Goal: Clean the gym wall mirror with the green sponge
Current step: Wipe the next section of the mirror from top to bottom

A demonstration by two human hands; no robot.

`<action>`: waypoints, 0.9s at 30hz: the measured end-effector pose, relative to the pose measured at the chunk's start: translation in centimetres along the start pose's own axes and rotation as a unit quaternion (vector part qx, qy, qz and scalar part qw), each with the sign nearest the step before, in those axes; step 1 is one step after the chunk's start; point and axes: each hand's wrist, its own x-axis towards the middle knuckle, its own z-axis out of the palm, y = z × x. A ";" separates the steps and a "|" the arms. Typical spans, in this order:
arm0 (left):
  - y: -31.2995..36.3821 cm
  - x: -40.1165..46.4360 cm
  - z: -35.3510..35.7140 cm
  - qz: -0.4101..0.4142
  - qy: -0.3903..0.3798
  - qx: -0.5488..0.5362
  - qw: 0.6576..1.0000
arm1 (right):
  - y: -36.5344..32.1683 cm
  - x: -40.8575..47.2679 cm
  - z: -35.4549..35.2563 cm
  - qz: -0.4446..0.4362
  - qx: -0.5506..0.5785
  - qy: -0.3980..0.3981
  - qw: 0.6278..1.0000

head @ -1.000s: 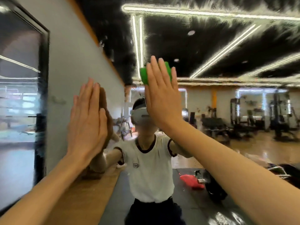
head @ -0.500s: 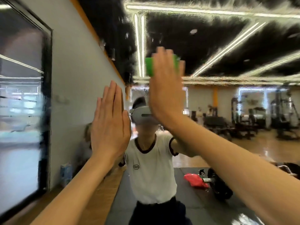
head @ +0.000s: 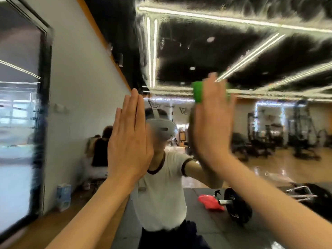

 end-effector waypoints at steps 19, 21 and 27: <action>-0.6 -0.4 -1.5 -0.007 0.010 -0.115 0.993 | -2.7 -5.7 1.2 -0.223 -0.008 -0.085 0.971; -2.3 -1.5 -2.9 -0.020 0.022 -0.083 0.996 | 0.3 -5.0 0.1 -0.296 -0.021 -0.105 0.949; -6.9 -4.0 -4.8 -0.067 0.009 -0.012 0.998 | 7.4 -7.0 -3.3 -0.039 -0.013 -0.064 0.997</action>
